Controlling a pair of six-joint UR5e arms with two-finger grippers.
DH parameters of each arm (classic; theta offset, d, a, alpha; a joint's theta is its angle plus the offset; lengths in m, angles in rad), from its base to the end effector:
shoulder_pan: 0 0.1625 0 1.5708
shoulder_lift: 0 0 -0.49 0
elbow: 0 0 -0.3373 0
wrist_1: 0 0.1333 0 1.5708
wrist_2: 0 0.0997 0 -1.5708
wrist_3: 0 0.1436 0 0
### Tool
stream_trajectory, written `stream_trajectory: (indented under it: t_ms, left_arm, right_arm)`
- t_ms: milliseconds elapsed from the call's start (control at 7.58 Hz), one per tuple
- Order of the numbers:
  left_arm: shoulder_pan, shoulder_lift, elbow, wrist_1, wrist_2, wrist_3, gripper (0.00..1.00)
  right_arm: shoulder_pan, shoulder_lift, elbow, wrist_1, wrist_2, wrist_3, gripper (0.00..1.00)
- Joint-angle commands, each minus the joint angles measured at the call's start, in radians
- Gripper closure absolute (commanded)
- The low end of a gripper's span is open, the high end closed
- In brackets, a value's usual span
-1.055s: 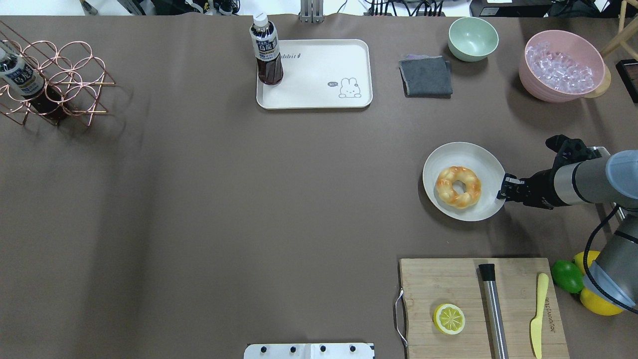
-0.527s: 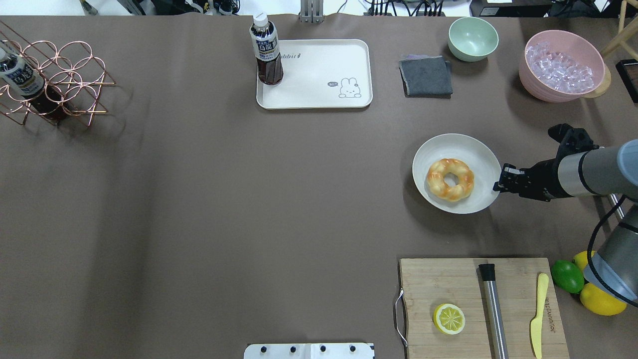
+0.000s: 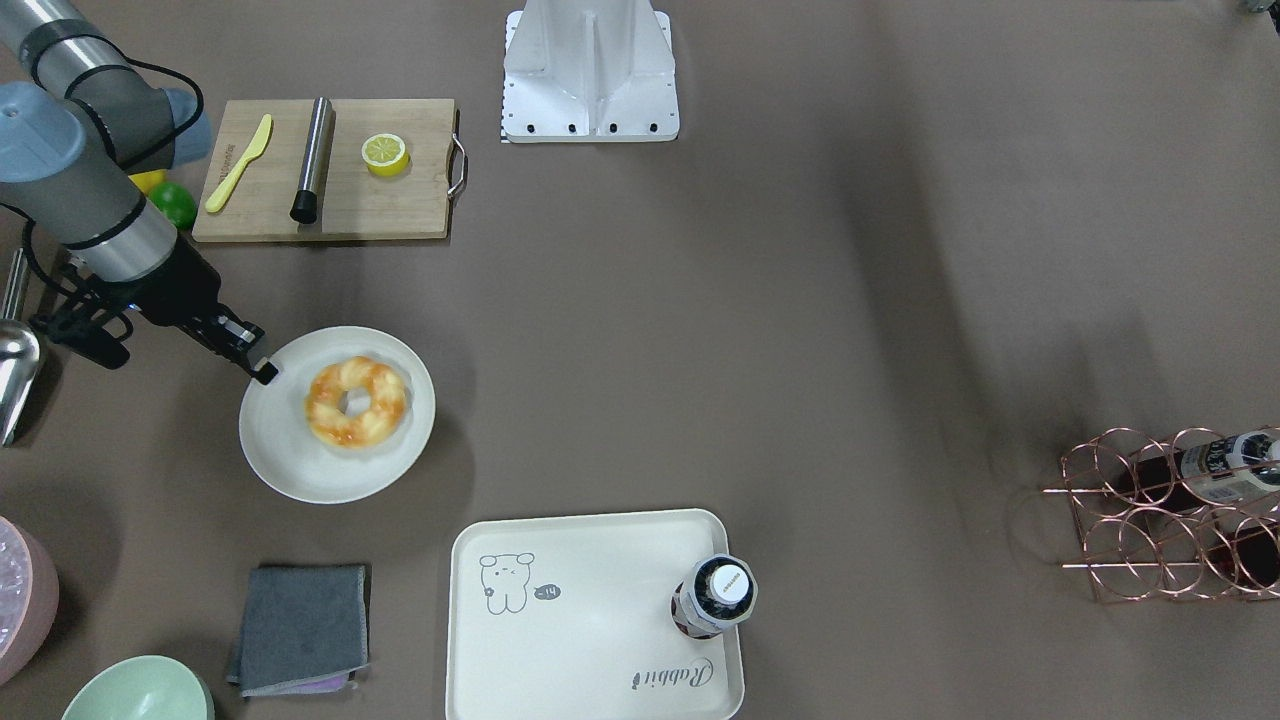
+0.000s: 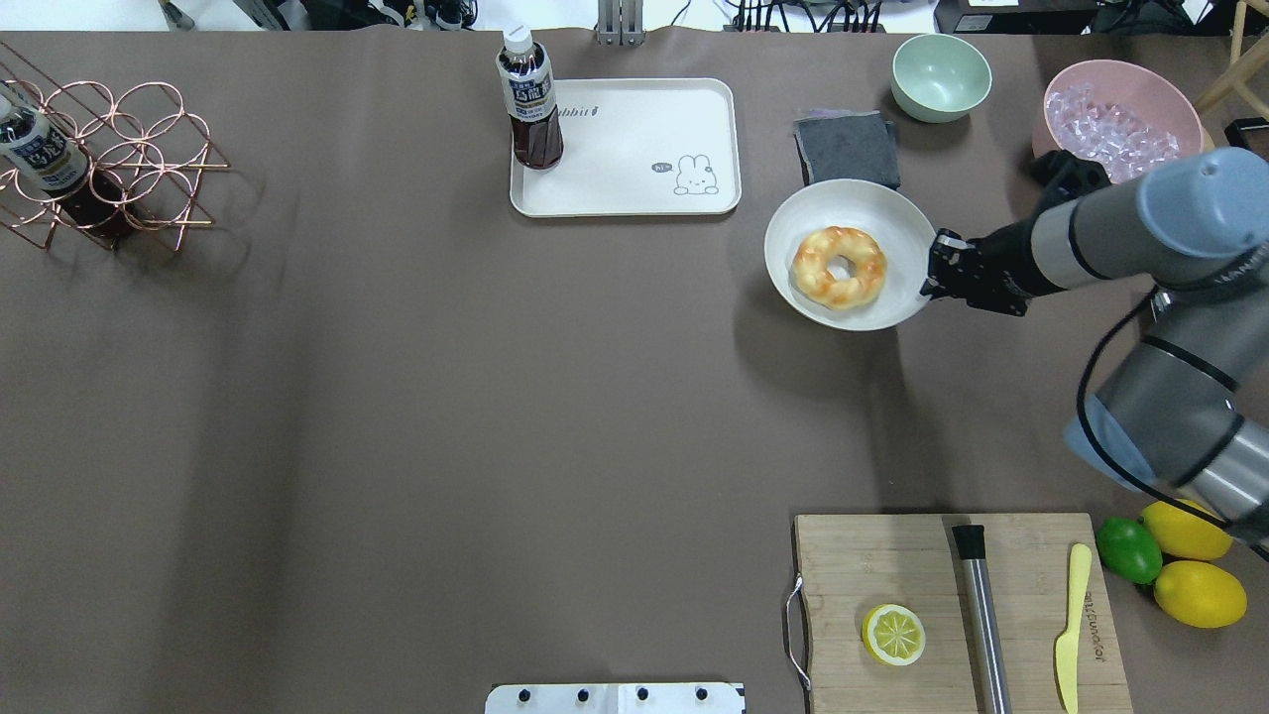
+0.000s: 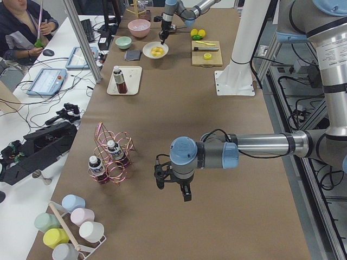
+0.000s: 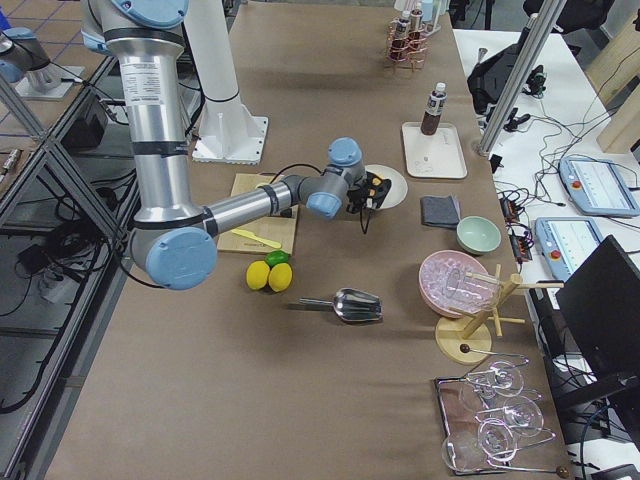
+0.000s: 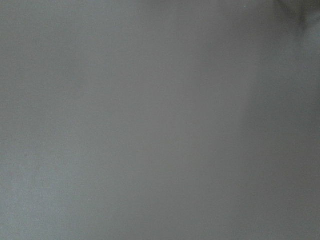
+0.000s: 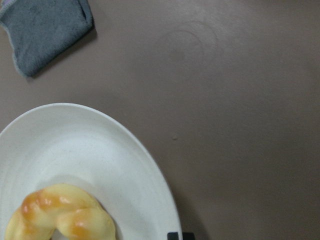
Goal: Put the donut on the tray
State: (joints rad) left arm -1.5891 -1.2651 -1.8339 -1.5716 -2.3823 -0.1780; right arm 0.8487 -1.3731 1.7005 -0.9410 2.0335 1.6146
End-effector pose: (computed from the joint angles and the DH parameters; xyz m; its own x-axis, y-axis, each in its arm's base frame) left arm -0.0344 -0.2844 0.7471 0.6736 -0.2191 -0.7058 0.1398 0.9756 -0.1694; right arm -0.3302 -0.4796 0.5270 0.3614 0.4696 0.8055 -0.4466 0.8456 -0.2926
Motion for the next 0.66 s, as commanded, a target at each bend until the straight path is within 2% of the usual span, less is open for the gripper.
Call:
stream_trajectory:
  t_ms: [0, 264, 527]
  left_arm:
    - [0.0, 0.003, 0.001, -0.033, 0.0, -0.006, 0.01]
    - [0.0, 0.001, -0.001, -0.033, 0.002, -0.006, 0.01]
    - [0.0, -0.005, 0.001, -0.033, 0.002, -0.006, 0.01]
  right_arm:
    - [0.003, 0.378, -0.241, -0.159, -0.013, 0.169, 1.0]
    - [-0.014, 0.578, -0.458, -0.174, -0.094, 0.276, 1.0]
    - [-0.035, 0.721, -0.635, -0.187, -0.162, 0.307, 1.0]
